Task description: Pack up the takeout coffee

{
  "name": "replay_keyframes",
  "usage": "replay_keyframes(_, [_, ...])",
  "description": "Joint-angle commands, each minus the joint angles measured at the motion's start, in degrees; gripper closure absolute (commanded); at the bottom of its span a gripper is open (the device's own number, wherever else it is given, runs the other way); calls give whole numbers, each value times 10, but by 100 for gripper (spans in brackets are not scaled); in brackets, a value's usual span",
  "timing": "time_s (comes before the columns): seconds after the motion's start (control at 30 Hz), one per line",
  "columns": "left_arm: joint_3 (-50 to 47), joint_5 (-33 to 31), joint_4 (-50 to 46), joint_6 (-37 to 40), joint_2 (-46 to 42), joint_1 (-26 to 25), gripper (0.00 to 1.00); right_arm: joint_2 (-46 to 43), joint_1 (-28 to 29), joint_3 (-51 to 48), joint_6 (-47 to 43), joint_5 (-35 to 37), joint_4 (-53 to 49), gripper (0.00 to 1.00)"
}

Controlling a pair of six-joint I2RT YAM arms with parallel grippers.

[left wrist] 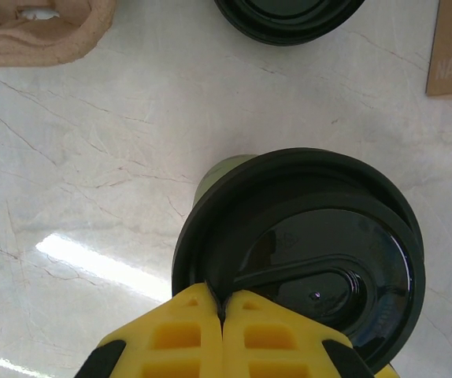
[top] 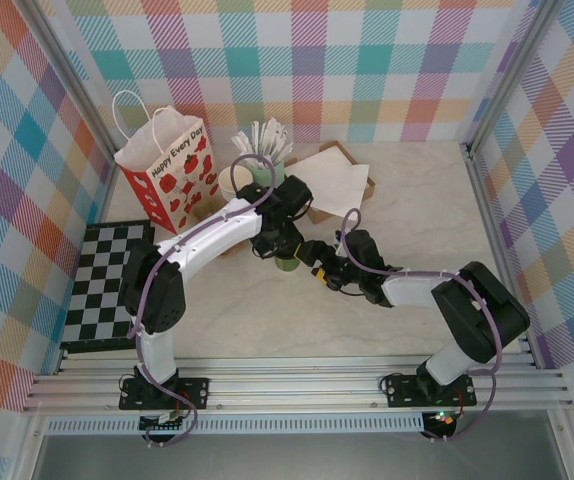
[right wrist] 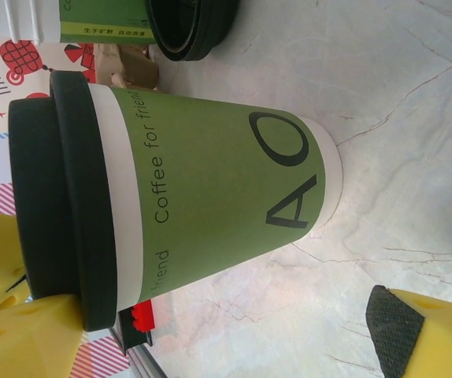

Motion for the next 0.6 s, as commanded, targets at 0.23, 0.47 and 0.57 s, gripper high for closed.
replay_keyframes(0.23, [66, 25, -56, 163, 74, -6, 100, -61, -63, 90, -85, -121, -141, 2])
replay_keyframes(0.47, [116, 40, -73, 243, 94, -6, 100, -38, -89, 151, -92, -129, -237, 0])
replay_keyframes(0.57, [119, 44, -71, 257, 94, -6, 100, -27, -96, 150, -79, -123, -241, 0])
